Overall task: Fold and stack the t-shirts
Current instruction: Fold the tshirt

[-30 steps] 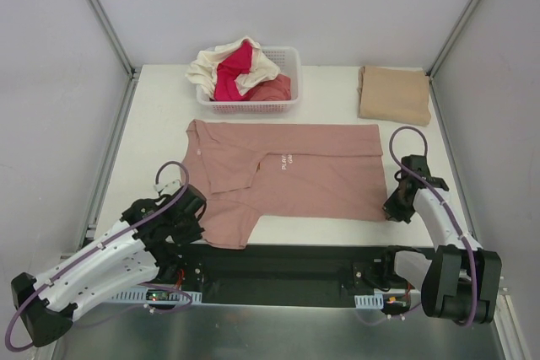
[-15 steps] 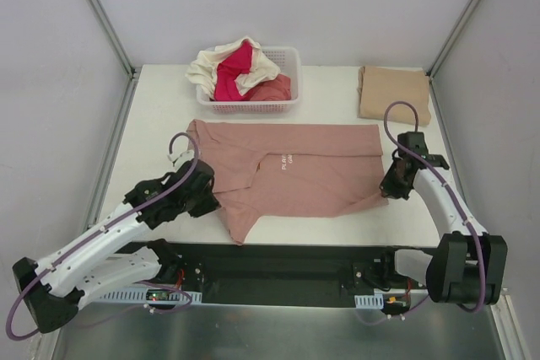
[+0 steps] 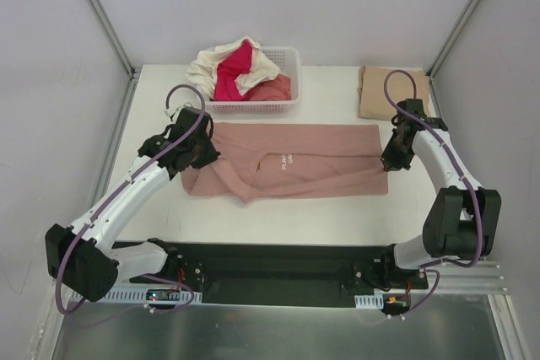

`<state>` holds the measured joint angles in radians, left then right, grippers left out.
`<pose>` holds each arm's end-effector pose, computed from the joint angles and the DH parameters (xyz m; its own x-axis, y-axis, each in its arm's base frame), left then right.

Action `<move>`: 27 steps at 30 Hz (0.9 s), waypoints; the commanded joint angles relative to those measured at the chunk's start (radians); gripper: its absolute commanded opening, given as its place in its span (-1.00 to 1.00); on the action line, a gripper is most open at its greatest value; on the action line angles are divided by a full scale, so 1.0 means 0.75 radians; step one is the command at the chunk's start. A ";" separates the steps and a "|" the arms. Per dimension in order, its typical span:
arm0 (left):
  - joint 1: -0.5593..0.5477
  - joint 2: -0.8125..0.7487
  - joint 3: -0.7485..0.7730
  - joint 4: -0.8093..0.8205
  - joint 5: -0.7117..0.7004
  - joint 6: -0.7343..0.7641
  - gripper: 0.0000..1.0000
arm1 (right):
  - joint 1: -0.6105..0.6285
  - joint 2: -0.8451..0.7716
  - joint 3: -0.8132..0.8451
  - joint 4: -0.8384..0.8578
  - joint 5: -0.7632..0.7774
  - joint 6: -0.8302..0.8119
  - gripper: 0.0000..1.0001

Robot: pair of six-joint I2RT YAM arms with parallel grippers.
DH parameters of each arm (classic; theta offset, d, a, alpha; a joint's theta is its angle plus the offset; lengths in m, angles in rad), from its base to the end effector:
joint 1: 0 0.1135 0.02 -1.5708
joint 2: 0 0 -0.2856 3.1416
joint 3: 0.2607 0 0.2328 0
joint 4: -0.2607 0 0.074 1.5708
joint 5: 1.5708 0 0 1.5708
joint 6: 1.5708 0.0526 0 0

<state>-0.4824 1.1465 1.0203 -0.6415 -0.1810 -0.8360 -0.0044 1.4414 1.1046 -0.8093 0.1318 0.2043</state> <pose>0.2025 -0.0953 0.3177 -0.6659 -0.4751 -0.5751 -0.2275 0.8636 -0.4500 0.2672 -0.0081 0.2641 -0.8803 0.2050 -0.4278 0.2422 0.9697 -0.0337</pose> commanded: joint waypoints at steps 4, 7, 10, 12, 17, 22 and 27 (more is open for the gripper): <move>0.146 0.152 0.159 0.062 0.067 0.145 -1.00 | 0.004 0.146 0.206 -0.074 0.055 -0.029 -0.97; 0.195 0.199 0.198 0.082 0.088 0.182 -1.00 | 0.000 0.199 0.259 -0.081 0.064 -0.035 -0.97; 0.234 0.249 0.247 0.088 0.106 0.208 -1.00 | -0.004 0.242 0.307 -0.089 0.070 -0.037 -0.97; 0.252 0.281 0.276 0.096 0.125 0.219 -1.00 | -0.008 0.271 0.335 -0.087 0.074 -0.045 -0.97; 0.291 0.367 0.323 0.125 0.153 0.247 -1.00 | -0.013 0.336 0.384 -0.085 0.072 -0.047 -0.95; 0.330 0.473 0.374 0.143 0.164 0.276 -1.00 | -0.021 0.414 0.440 -0.087 0.055 -0.066 -0.92; 0.351 0.594 0.458 0.191 0.190 0.339 -1.00 | -0.023 0.487 0.503 -0.072 0.047 -0.088 -0.89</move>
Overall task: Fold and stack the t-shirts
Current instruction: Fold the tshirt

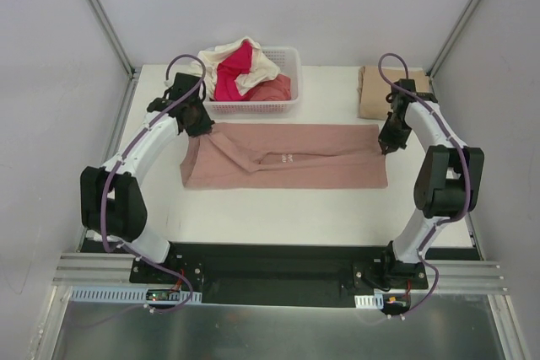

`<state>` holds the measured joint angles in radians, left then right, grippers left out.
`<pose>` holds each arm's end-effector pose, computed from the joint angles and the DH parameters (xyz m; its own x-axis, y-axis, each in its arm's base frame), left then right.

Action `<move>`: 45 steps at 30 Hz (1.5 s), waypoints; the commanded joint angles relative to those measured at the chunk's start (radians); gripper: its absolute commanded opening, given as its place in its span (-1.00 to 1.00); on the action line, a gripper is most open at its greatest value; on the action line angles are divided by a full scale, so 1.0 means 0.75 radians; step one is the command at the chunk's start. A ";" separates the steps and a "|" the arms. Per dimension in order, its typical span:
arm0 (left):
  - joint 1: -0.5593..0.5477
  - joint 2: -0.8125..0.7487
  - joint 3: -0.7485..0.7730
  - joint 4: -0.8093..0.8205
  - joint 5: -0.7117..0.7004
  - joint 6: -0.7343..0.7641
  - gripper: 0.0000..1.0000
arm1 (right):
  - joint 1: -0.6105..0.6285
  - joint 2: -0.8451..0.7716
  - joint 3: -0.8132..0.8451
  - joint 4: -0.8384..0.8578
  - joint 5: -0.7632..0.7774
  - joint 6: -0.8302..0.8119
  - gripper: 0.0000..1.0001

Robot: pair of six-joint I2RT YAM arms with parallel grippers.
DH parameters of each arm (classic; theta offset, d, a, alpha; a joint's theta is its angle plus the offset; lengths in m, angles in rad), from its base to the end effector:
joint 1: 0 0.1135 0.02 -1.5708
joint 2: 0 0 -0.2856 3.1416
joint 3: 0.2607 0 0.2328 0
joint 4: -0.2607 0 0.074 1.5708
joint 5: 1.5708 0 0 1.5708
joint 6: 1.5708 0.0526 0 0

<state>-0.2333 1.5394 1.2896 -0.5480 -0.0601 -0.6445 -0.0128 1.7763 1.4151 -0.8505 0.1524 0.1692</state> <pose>0.3239 -0.0737 0.3109 -0.6709 -0.4570 -0.5840 -0.2665 0.8835 -0.3852 0.3541 -0.0125 0.2518 -0.9117 0.1781 -0.3703 0.2227 0.9715 -0.0809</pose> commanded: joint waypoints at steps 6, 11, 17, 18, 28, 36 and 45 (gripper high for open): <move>0.037 0.265 0.217 0.080 0.068 0.113 -1.00 | -0.014 0.127 0.165 0.003 0.016 -0.058 -0.85; 0.053 0.381 0.252 0.080 0.021 0.105 -1.00 | -0.020 0.196 0.212 0.001 0.044 -0.060 -0.73; 0.070 0.492 0.334 0.078 0.072 0.143 0.03 | -0.020 0.194 0.283 0.013 -0.050 -0.113 0.02; 0.070 0.472 0.330 0.080 0.074 0.137 0.23 | -0.006 0.156 0.277 0.027 -0.070 -0.141 0.08; 0.070 0.012 -0.105 0.092 0.035 0.025 0.99 | 0.364 0.043 0.252 0.324 -0.735 -0.105 0.75; 0.076 -0.292 -0.563 0.233 0.108 -0.086 0.98 | 0.720 0.419 0.608 0.512 -0.739 0.124 0.70; 0.080 -0.275 -0.650 0.299 0.238 -0.108 0.79 | 0.878 0.759 0.923 0.482 -0.645 0.165 0.28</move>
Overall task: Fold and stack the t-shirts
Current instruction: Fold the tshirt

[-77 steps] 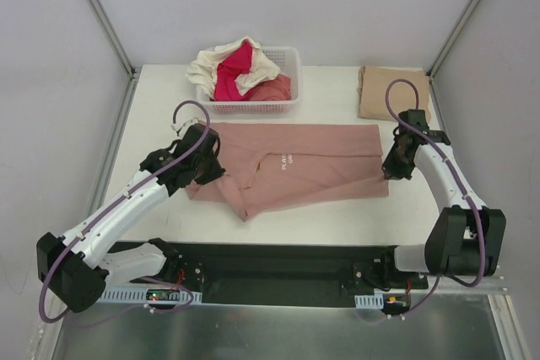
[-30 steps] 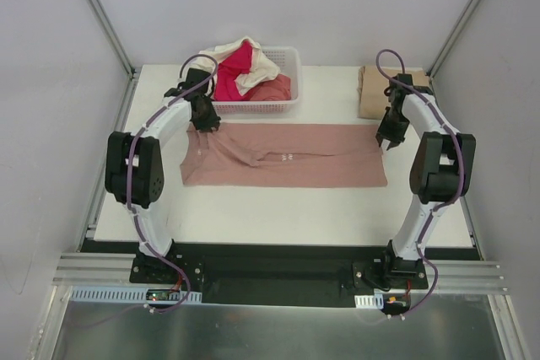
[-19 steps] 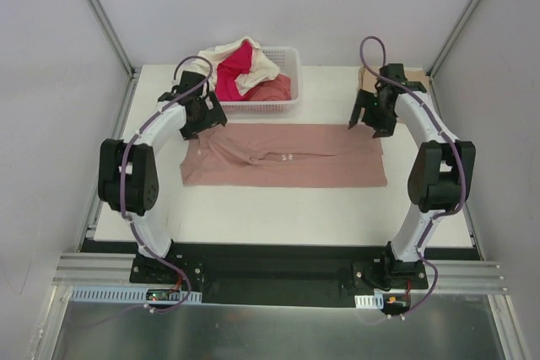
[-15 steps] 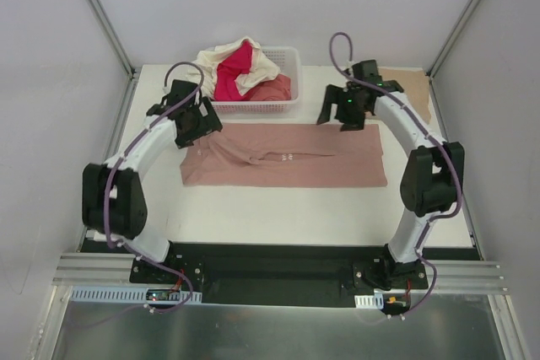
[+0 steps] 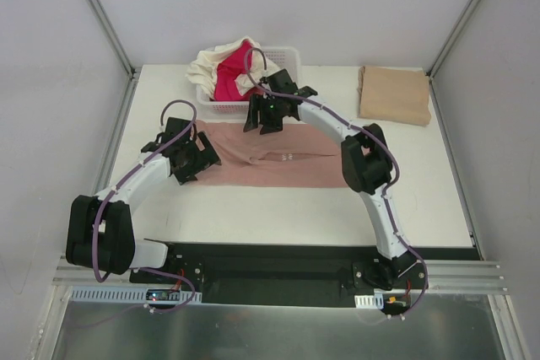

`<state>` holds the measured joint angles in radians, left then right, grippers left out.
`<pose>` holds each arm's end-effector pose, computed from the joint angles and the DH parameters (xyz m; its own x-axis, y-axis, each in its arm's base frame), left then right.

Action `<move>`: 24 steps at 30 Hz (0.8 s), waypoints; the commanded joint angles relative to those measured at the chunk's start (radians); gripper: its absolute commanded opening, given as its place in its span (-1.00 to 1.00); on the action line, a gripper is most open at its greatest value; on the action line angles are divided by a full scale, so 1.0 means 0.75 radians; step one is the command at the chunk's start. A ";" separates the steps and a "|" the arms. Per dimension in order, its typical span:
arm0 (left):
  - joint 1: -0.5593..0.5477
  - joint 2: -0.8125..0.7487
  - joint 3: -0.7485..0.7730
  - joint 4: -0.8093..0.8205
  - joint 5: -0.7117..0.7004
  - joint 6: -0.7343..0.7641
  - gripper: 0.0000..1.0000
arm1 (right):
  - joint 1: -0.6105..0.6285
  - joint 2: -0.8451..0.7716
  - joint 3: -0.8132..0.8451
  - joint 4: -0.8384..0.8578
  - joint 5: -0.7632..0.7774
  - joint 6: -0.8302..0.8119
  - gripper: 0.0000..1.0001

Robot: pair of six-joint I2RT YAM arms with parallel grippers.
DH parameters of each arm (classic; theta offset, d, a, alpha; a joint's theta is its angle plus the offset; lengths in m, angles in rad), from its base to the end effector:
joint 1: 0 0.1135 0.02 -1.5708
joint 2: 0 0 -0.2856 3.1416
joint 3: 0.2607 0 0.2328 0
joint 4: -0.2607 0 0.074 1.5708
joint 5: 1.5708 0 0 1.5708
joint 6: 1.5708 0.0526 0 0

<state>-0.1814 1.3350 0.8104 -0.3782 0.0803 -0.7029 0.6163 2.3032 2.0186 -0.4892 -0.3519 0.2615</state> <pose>0.2514 -0.0504 0.2312 -0.7370 -0.5199 -0.4319 -0.3247 0.8328 -0.4485 0.4236 0.3223 0.2341 -0.7432 -0.2290 -0.6287 -0.5710 0.7068 0.4176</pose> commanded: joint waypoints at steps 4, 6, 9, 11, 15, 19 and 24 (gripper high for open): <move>0.013 -0.005 -0.019 0.081 0.038 -0.030 0.68 | 0.068 0.093 0.115 -0.012 0.015 0.032 0.04; 0.015 0.001 -0.015 0.087 0.034 -0.030 0.59 | 0.082 0.095 0.094 -0.014 0.011 0.026 0.01; 0.015 0.026 -0.005 0.099 0.026 -0.032 0.48 | 0.101 0.105 0.066 -0.035 0.011 0.015 0.01; 0.017 0.052 0.003 0.110 0.024 -0.034 0.37 | 0.113 0.116 0.057 -0.041 0.011 0.009 0.00; 0.017 0.106 0.036 0.128 0.024 -0.032 0.09 | 0.129 0.138 0.062 -0.074 0.029 -0.005 0.00; 0.019 0.165 0.050 0.136 0.026 -0.032 -0.10 | 0.148 0.150 0.060 -0.098 0.046 -0.023 0.01; 0.023 0.210 0.048 0.146 0.030 -0.032 -0.33 | 0.176 0.146 0.057 -0.129 0.066 -0.079 -0.04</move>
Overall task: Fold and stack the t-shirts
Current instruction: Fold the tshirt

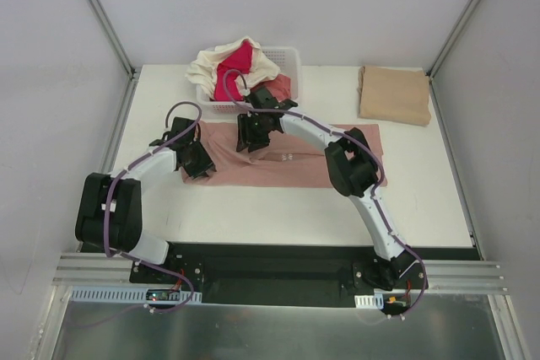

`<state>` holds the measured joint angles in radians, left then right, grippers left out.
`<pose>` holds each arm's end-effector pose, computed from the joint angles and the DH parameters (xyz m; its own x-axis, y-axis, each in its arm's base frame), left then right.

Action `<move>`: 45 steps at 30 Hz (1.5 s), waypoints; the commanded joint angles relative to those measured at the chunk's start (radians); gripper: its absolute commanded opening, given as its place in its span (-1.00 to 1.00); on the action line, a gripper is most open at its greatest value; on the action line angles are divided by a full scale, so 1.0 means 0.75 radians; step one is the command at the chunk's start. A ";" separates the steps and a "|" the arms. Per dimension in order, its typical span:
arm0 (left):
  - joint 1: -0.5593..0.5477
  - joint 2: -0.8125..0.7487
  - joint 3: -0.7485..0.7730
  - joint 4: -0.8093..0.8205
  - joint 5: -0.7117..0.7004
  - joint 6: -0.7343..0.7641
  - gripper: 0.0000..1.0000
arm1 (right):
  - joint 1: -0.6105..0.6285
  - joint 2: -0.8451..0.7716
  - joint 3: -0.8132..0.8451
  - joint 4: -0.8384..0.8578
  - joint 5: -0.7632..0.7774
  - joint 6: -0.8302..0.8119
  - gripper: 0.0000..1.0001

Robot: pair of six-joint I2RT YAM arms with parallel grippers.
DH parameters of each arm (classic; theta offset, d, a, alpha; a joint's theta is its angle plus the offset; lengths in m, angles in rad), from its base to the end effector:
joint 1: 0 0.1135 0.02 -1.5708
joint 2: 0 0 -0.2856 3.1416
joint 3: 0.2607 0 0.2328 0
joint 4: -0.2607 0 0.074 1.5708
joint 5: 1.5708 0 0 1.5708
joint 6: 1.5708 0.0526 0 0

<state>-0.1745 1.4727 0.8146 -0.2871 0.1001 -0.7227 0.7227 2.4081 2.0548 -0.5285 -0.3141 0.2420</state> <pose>0.2755 -0.0539 0.2052 -0.7511 -0.5358 -0.3856 -0.3552 0.8204 -0.4481 0.3964 0.3712 0.1874 -0.7481 -0.3558 -0.5601 -0.6150 0.6888 0.3839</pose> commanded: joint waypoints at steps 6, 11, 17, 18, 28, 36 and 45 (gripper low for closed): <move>0.022 0.043 0.020 0.027 0.004 -0.004 -0.43 | 0.079 -0.073 -0.013 -0.095 0.116 -0.157 -0.04; 0.028 0.012 -0.018 0.025 -0.007 -0.006 -0.43 | 0.122 -0.175 -0.068 -0.077 0.206 -0.235 -0.01; 0.038 0.018 -0.037 0.025 -0.009 0.000 -0.46 | 0.190 -0.190 -0.073 -0.083 0.257 -0.308 0.05; 0.038 0.022 -0.039 0.025 -0.009 0.000 -0.47 | 0.194 -0.188 -0.071 -0.085 0.261 -0.308 0.06; 0.045 0.016 -0.057 0.025 -0.009 0.006 -0.54 | 0.192 -0.200 -0.062 -0.105 0.372 -0.282 -0.10; 0.047 0.020 -0.059 0.023 -0.005 0.008 -0.62 | 0.184 -0.227 -0.050 -0.105 0.398 -0.296 -0.08; 0.049 0.029 -0.059 0.025 -0.007 0.013 -0.65 | 0.176 -0.237 -0.050 -0.113 0.380 -0.304 -0.61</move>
<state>-0.1486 1.5017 0.7765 -0.2661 0.1001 -0.7219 0.8589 2.3116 1.9987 -0.5964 -0.0322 0.0254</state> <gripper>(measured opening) 0.178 0.268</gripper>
